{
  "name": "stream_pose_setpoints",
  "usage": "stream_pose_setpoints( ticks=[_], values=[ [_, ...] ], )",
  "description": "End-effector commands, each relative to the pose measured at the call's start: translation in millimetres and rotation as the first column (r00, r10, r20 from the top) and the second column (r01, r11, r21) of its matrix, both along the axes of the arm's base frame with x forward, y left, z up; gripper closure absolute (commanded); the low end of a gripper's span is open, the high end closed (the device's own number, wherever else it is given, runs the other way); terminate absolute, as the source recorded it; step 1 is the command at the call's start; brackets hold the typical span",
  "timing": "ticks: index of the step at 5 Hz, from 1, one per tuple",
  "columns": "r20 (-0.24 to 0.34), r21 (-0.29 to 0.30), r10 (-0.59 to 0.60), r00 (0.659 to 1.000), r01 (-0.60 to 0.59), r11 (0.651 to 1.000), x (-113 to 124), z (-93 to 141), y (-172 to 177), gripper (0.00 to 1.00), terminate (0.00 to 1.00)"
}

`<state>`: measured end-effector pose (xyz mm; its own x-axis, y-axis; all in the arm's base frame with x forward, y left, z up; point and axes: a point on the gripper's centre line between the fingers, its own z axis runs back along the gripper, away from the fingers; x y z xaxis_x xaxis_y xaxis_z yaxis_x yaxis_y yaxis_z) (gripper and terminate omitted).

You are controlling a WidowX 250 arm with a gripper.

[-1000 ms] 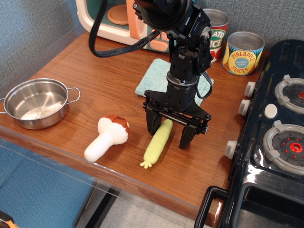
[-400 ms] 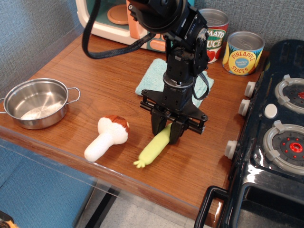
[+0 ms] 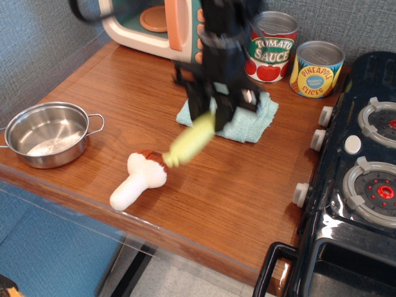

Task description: Move the spoon so it's above the pot.

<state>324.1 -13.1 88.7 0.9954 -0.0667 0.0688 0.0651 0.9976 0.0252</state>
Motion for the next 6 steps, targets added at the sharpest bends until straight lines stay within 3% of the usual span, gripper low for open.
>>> stream_pose_setpoints(
  ticks=[1, 2, 4, 6],
  values=[
    [0.002, 0.165, 0.052, 0.999, -0.051, 0.985, 42, 15, 92, 1.00, 0.00],
    [-0.023, 0.192, 0.091, 0.996, -0.085, 0.978, 48, 13, 142, 1.00, 0.00],
    [-0.062, 0.192, 0.152, 0.986, -0.137, 0.972, 53, 7, 229, 1.00, 0.00],
    [-0.094, 0.153, 0.128, 0.987, -0.112, 0.982, 60, -22, 245, 1.00, 0.00]
  ],
)
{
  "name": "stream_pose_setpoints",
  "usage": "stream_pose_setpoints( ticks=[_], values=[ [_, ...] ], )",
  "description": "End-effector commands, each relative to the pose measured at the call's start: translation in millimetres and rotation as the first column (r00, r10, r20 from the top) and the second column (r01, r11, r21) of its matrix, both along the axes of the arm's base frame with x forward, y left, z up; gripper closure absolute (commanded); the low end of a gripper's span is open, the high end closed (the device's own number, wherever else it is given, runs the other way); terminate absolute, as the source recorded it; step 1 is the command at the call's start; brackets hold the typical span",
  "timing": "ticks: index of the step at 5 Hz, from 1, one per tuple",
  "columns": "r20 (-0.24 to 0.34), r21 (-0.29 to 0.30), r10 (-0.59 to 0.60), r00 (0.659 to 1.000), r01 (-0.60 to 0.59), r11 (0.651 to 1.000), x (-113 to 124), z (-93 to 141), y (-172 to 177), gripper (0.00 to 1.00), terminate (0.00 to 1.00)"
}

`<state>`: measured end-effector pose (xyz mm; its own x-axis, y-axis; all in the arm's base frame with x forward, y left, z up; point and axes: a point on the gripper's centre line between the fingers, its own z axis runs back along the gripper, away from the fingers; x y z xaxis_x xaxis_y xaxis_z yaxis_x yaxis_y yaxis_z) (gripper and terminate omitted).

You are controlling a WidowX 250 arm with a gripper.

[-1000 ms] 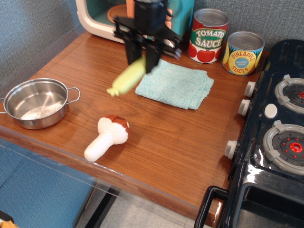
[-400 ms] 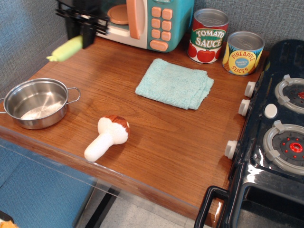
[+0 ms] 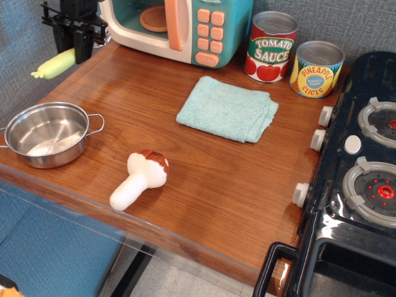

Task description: Move the spoon so it's above the pot.

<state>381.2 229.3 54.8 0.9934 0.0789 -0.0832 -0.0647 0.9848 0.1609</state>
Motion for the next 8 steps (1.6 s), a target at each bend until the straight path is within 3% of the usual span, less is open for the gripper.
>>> stream_pose_setpoints(
  ticks=[1, 4, 6, 7, 8],
  values=[
    [0.027, 0.011, -0.035, 0.999, 0.035, 0.999, 6, -4, -7, 1.00, 0.00],
    [-0.003, 0.012, -0.027, 1.000, 0.027, 1.000, 12, -23, -21, 1.00, 0.00],
    [0.010, -0.007, -0.051, 0.999, 0.051, 0.999, 14, -21, -40, 1.00, 0.00],
    [0.031, -0.031, -0.041, 0.999, 0.042, 0.999, 11, -16, -45, 0.00, 0.00],
    [0.074, -0.053, -0.055, 0.996, 0.059, 0.997, 6, -2, -49, 0.00, 0.00]
  ],
)
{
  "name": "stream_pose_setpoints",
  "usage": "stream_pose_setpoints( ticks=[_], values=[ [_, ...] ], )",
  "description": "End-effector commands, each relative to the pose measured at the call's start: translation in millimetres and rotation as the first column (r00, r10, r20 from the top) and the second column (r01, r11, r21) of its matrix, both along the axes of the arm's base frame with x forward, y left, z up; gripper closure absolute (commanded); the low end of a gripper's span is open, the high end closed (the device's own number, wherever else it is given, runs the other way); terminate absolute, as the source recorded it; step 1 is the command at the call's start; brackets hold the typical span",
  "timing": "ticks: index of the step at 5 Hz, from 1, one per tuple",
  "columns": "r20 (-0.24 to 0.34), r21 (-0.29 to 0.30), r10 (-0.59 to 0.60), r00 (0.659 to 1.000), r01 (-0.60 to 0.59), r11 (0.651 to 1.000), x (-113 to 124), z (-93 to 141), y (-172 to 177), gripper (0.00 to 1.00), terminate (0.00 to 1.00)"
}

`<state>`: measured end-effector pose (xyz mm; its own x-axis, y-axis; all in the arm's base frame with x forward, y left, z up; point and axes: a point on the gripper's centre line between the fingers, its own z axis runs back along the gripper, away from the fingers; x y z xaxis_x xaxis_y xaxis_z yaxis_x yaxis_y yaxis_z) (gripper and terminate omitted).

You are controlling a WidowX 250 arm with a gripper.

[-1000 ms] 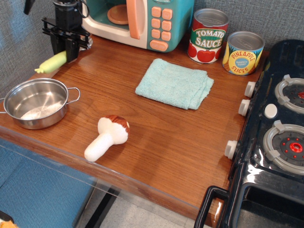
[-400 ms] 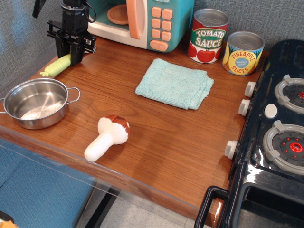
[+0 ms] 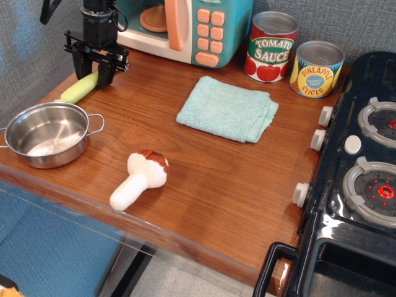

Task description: Move the spoon so it's above the pot.

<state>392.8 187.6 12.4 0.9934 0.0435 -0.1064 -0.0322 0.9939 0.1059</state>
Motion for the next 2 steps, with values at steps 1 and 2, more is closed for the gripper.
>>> stream_pose_setpoints(
  ticks=[1, 2],
  values=[
    [0.123, 0.002, -0.045, 0.991, 0.046, 0.999, -11, 61, -14, 0.00, 0.00],
    [0.142, 0.011, -0.064, 0.988, 0.063, 0.998, -22, 87, -19, 0.00, 0.00]
  ],
)
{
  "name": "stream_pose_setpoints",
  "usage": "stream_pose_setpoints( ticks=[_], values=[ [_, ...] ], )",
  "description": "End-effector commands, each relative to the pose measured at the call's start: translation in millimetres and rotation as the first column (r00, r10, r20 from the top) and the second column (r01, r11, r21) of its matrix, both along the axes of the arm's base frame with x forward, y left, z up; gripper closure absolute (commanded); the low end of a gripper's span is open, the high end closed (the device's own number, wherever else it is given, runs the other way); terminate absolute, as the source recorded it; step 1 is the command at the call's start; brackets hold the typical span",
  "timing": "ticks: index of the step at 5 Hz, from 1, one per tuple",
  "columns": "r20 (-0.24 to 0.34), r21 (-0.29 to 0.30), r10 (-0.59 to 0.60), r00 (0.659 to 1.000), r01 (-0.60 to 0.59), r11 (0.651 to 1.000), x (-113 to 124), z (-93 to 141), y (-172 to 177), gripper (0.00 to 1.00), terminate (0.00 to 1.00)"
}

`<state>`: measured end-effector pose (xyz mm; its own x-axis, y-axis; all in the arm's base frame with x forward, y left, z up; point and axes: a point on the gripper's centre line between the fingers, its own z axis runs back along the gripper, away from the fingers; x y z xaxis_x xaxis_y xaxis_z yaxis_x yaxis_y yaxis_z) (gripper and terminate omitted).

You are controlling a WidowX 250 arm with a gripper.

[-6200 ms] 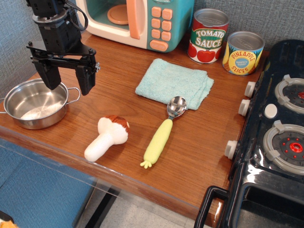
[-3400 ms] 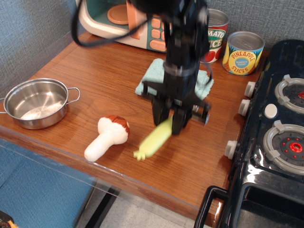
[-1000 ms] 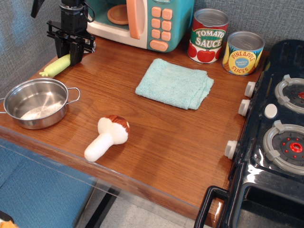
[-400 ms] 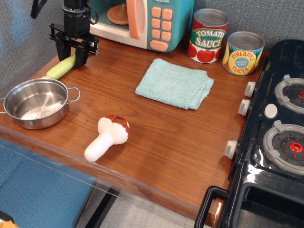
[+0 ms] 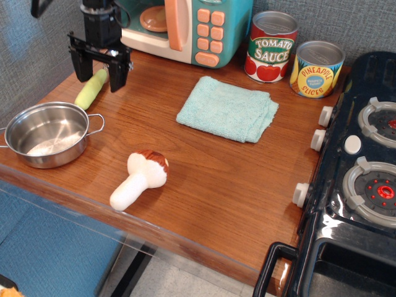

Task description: Move the spoon so it's above the pot.

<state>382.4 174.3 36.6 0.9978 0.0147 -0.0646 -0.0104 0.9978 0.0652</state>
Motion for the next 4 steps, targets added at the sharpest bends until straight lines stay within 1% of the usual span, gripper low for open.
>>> stream_pose_setpoints(
  ticks=[1, 2, 3, 4],
  values=[
    [0.104, 0.016, -0.043, 0.994, 0.041, 0.999, -21.0, 75.9, -11.9, 0.00, 0.00],
    [0.114, 0.010, -0.037, 0.993, 0.036, 0.999, -24.2, 72.4, -20.7, 0.00, 0.00],
    [0.114, 0.010, -0.037, 0.993, 0.036, 0.999, -24.2, 72.4, -20.7, 0.00, 0.00],
    [0.114, 0.010, -0.037, 0.993, 0.036, 0.999, -24.2, 72.4, -20.7, 0.00, 1.00]
  ],
)
